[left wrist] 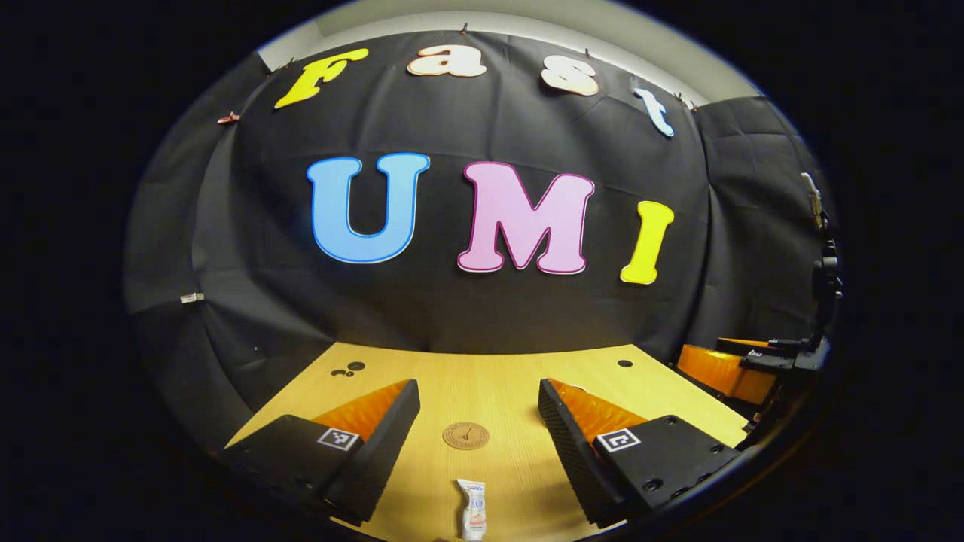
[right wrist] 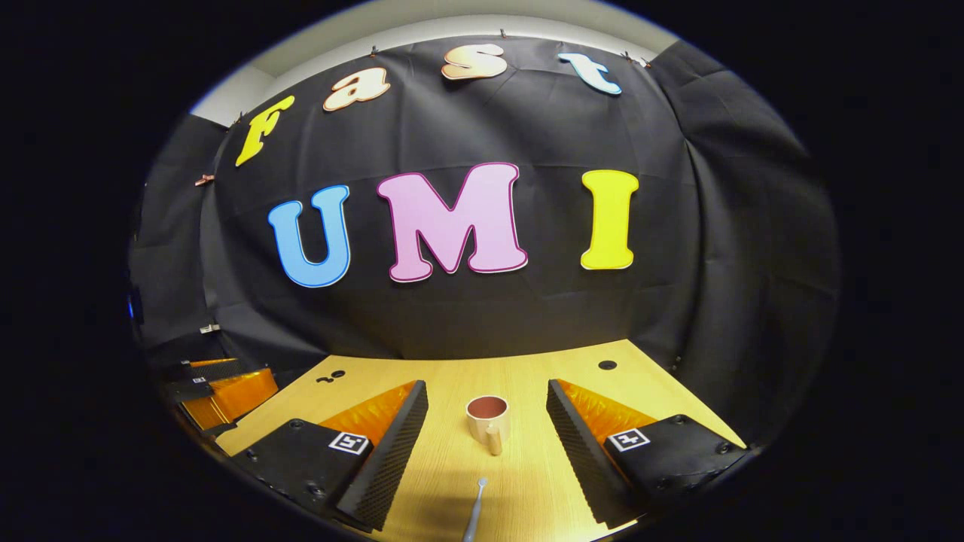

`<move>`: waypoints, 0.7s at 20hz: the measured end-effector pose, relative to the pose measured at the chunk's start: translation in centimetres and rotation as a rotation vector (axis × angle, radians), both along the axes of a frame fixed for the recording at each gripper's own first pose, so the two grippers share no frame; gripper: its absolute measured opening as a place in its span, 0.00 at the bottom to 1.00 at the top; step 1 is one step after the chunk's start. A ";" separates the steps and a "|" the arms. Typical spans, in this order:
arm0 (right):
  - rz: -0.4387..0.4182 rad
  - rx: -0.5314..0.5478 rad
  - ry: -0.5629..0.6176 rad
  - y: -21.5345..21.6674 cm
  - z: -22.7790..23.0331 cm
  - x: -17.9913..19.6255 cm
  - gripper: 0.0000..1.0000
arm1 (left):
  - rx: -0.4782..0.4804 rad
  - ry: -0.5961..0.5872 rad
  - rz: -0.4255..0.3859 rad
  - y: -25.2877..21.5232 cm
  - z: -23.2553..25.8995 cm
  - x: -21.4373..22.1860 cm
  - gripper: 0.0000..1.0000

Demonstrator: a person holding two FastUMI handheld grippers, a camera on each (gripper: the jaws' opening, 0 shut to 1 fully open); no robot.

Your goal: Put the toothbrush and toothpaste on the desktop into the cup, then pick up the cup and place it on the coaster on the desktop.

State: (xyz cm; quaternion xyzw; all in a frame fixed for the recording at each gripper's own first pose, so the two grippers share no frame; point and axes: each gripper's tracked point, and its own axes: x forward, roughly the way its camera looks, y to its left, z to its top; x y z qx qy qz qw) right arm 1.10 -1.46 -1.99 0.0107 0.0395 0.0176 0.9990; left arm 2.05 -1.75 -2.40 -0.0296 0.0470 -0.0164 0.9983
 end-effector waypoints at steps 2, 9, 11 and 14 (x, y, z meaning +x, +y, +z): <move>-0.002 0.002 0.002 -0.2 -0.1 0.2 0.98 | 0.018 -0.001 0.003 -0.2 -0.1 0.2 0.99; -0.013 0.022 0.048 -1.4 -1.4 0.6 0.98 | 0.032 0.045 -0.004 -0.6 -2.5 0.8 0.99; -0.021 0.032 0.066 -1.9 -1.8 0.7 0.98 | 0.050 0.079 -0.009 -0.5 -4.2 1.0 0.99; -0.031 0.032 0.087 -2.7 -2.5 0.8 0.98 | 0.078 0.153 -0.010 0.0 -7.7 1.2 0.99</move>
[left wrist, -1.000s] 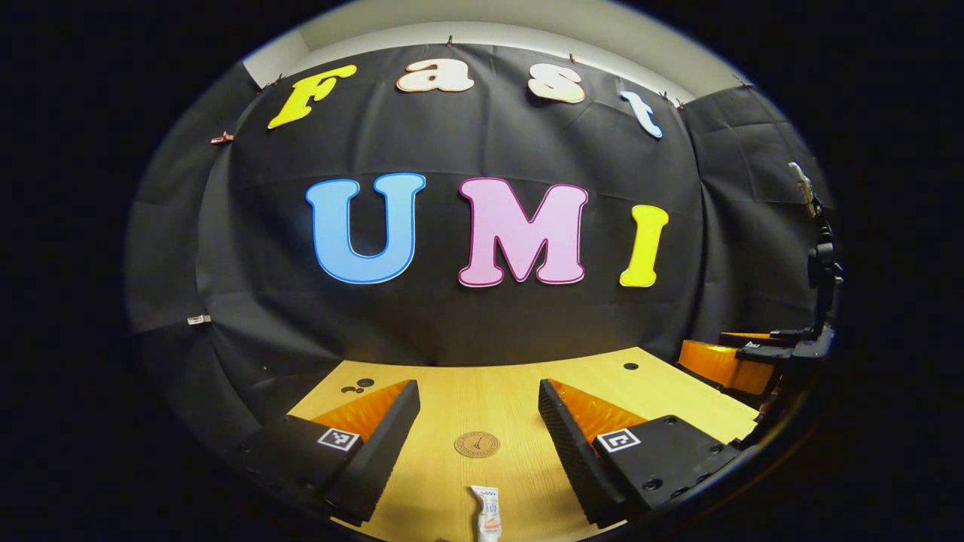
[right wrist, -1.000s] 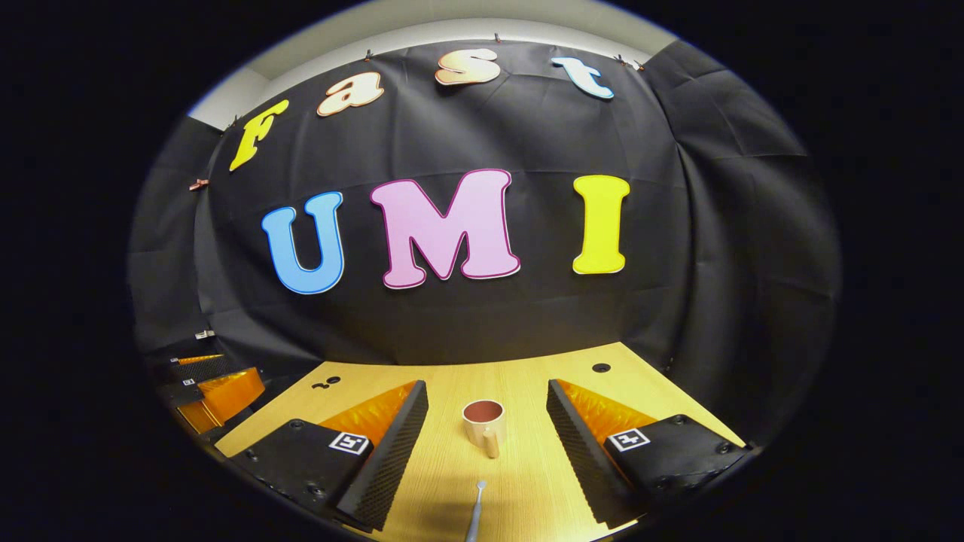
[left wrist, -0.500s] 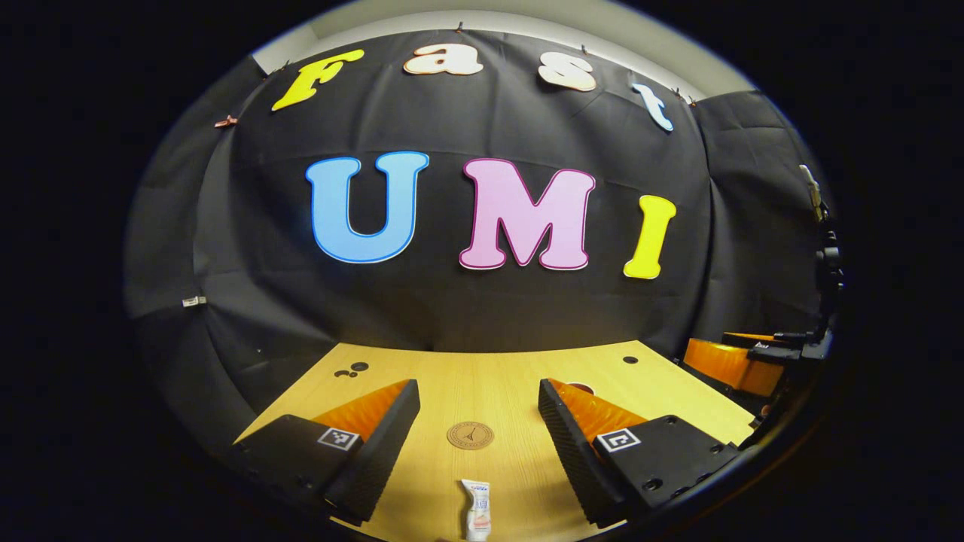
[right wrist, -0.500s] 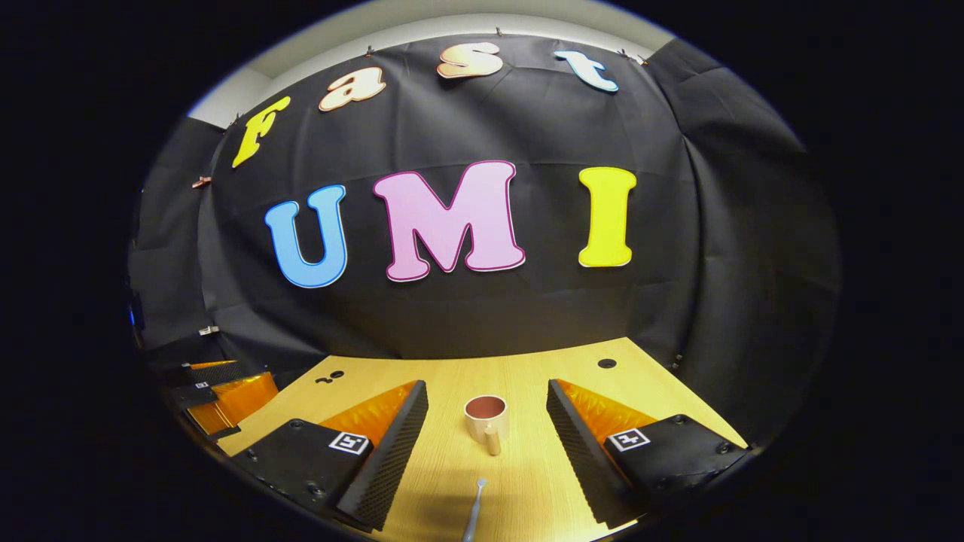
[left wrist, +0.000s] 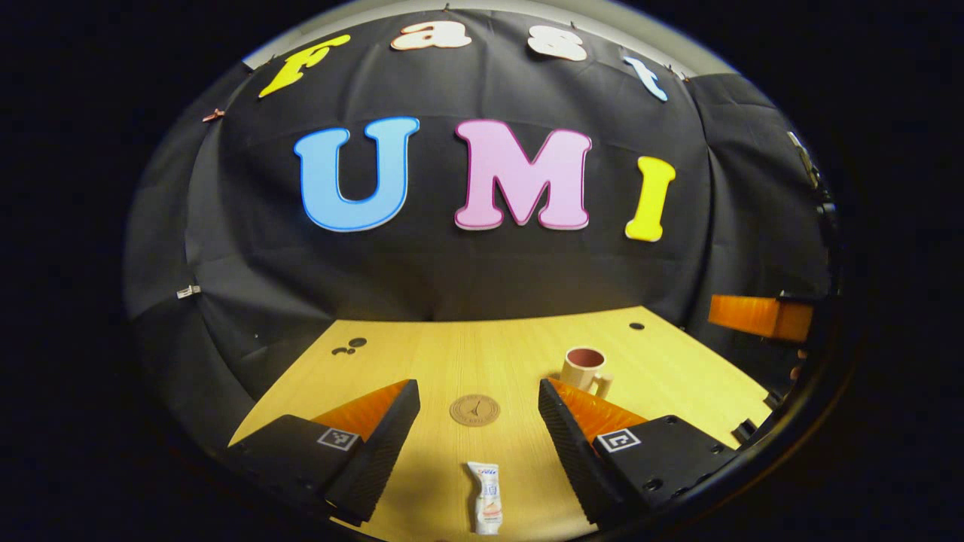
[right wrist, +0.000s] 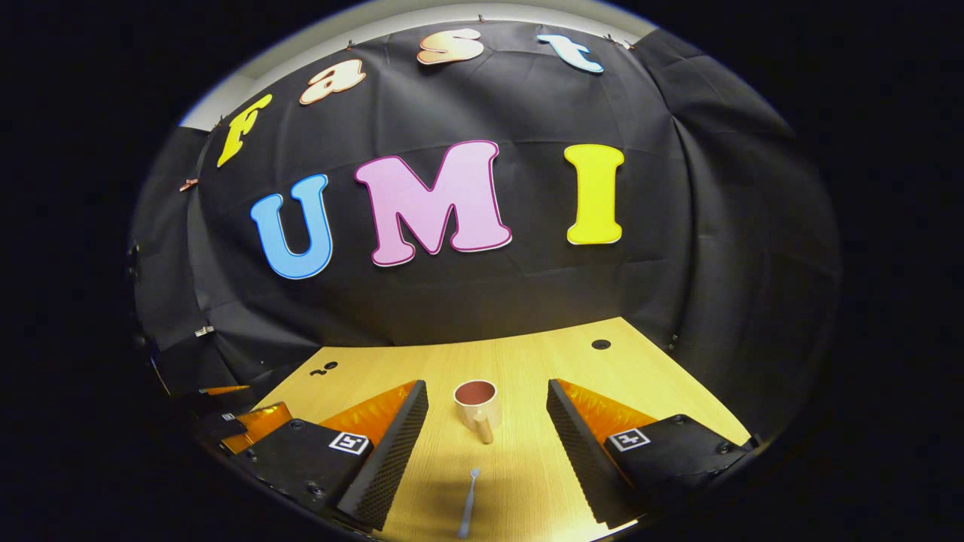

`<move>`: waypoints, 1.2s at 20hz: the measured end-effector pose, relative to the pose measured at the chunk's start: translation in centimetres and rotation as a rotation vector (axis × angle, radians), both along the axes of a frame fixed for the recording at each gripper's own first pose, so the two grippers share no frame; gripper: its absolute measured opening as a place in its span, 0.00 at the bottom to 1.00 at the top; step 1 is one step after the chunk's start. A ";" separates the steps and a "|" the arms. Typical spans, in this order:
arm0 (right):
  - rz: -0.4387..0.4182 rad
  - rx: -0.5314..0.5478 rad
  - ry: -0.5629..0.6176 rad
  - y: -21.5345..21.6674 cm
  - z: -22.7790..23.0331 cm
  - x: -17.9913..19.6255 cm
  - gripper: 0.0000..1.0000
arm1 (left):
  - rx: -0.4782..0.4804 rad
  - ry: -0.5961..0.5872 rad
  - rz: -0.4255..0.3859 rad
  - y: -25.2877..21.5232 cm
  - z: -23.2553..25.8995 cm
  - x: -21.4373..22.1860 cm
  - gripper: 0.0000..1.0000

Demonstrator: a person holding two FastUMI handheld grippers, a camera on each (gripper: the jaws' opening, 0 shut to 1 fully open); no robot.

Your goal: Put the toothbrush and toothpaste on the desktop into the cup, then pick up the cup and place it on the coaster on the desktop.

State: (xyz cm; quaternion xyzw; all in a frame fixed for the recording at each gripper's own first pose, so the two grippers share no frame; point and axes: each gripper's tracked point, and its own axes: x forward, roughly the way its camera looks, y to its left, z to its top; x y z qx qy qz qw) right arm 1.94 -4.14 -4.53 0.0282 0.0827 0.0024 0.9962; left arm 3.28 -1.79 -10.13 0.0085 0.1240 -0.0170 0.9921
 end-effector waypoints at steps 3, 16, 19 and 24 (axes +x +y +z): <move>0.008 -0.010 0.027 -0.6 -0.6 0.4 0.98 | 0.018 0.080 0.014 0.6 -3.9 0.4 0.99; 0.004 -0.017 0.171 -2.7 -5.2 3.2 0.98 | 0.017 0.463 -0.021 0.1 -19.3 0.7 0.99; 0.011 -0.038 0.207 -2.7 -6.3 3.5 0.98 | 0.007 0.523 -0.012 0.3 -21.4 0.4 0.98; 0.026 0.004 0.263 -2.6 -8.1 3.9 0.98 | 0.003 0.572 0.000 0.6 -23.4 -0.2 0.93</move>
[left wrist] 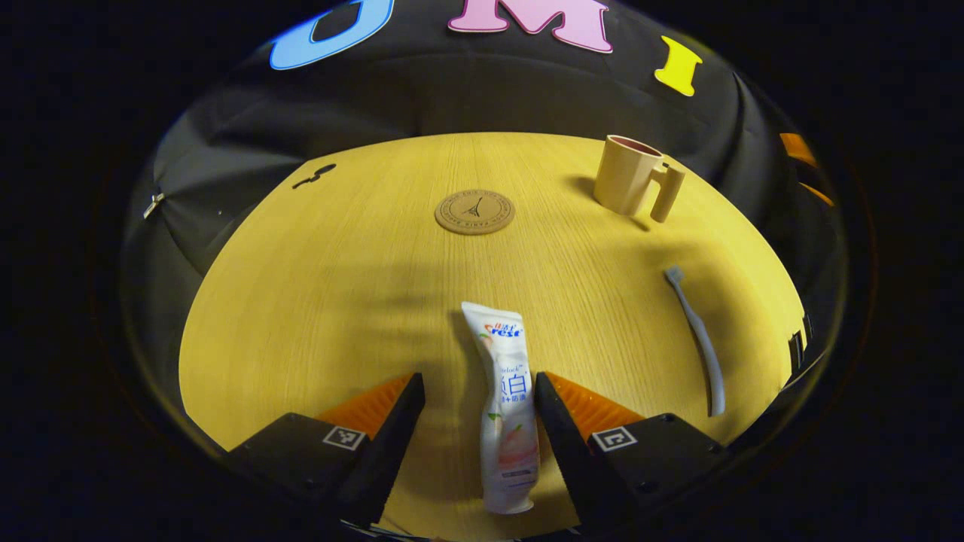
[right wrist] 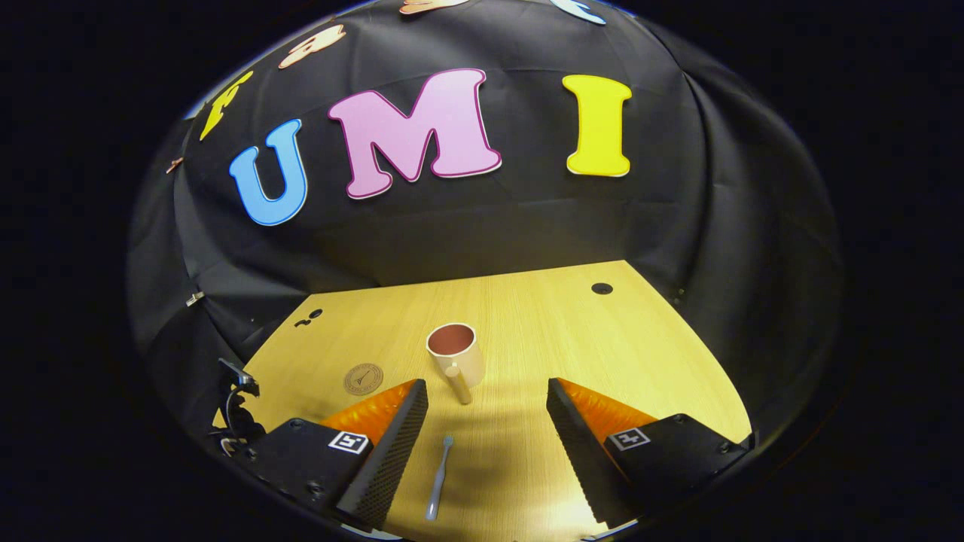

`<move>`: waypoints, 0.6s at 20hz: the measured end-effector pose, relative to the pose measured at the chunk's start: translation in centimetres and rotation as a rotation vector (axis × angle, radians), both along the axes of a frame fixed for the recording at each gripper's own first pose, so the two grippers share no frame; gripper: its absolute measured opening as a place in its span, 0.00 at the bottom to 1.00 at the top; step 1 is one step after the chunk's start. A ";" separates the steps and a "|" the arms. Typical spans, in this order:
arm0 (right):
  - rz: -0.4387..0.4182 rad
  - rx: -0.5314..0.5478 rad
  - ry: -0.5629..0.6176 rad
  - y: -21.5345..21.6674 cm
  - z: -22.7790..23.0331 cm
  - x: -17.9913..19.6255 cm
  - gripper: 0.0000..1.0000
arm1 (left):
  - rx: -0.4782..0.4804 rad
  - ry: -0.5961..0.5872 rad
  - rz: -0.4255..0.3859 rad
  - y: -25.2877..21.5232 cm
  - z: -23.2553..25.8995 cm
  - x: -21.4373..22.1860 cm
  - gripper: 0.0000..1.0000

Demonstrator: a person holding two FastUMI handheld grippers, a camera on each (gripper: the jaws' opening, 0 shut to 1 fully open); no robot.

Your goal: Put the toothbrush and toothpaste on the desktop into the cup, then pick up the cup and place it on the coaster on the desktop.

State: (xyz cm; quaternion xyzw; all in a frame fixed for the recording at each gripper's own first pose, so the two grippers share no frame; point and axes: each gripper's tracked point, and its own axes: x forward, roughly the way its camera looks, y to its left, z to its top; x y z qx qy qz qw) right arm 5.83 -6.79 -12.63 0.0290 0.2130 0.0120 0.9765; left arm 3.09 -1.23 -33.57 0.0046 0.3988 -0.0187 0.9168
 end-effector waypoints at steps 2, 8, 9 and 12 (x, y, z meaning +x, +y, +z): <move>0.013 0.023 0.025 -0.1 -1.0 0.7 0.98 | 0.000 0.013 -0.001 -0.1 0.1 -0.1 0.89; 0.101 0.109 0.172 2.3 -7.4 0.2 0.98 | 0.020 0.042 -0.018 -1.4 -0.1 0.6 0.48; 0.114 0.119 0.220 3.0 -8.8 -0.3 0.98 | 0.020 0.053 -0.014 -1.5 0.0 0.5 0.41; 0.129 0.124 0.306 4.3 -11.6 -1.8 0.98 | -0.005 0.101 -0.025 -1.6 0.1 0.8 0.34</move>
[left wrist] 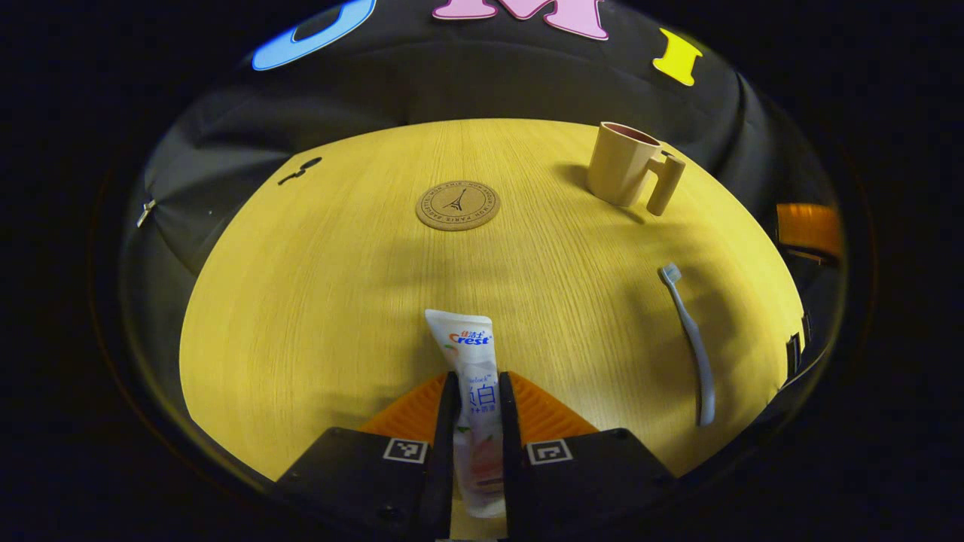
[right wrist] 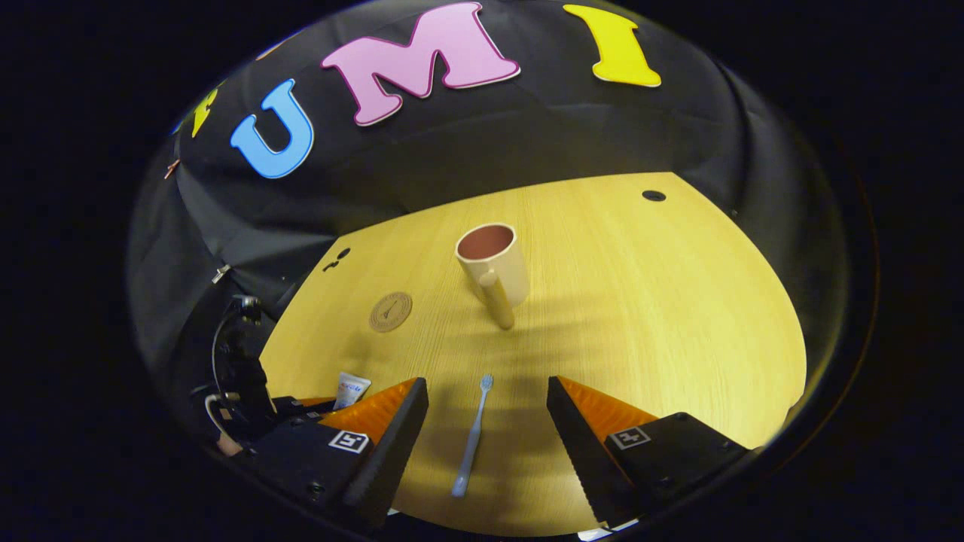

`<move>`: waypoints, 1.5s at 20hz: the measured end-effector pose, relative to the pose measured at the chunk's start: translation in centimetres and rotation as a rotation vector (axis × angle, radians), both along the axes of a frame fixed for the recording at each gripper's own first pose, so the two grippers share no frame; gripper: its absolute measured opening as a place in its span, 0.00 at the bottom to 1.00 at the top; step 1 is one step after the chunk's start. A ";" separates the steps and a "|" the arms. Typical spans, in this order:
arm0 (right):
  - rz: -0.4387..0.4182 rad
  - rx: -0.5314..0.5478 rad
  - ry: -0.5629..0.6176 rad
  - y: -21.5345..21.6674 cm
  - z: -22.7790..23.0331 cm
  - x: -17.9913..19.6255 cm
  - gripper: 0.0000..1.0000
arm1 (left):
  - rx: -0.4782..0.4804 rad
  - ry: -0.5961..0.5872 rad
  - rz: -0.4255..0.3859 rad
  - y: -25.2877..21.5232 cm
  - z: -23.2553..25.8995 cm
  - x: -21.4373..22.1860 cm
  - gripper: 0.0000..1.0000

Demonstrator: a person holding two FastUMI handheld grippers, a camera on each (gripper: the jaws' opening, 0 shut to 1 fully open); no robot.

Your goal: Put the toothbrush and toothpaste on the desktop into the cup, then pick up the cup and place it on the coaster on the desktop.

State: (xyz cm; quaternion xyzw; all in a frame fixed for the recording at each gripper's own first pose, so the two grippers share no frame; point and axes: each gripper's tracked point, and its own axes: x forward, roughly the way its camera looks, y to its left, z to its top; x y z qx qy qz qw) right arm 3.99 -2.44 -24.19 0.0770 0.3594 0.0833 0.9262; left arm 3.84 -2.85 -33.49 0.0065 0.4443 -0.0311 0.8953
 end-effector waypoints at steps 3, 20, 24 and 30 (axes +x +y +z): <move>-0.011 0.008 0.119 1.3 -3.0 -1.8 0.98 | 0.005 0.028 -0.032 0.1 0.1 0.1 0.29; -0.148 -0.211 0.333 1.7 -10.3 -2.1 0.98 | -0.117 -0.078 -0.039 2.2 4.6 -2.9 0.24; -0.189 -0.228 0.350 1.9 -11.0 -1.5 0.98 | -0.102 -0.086 -0.071 2.8 4.8 -3.5 0.24; -0.216 -0.278 0.386 1.9 -11.4 -1.4 0.81 | -0.123 -0.101 -0.134 2.7 5.3 -3.4 0.24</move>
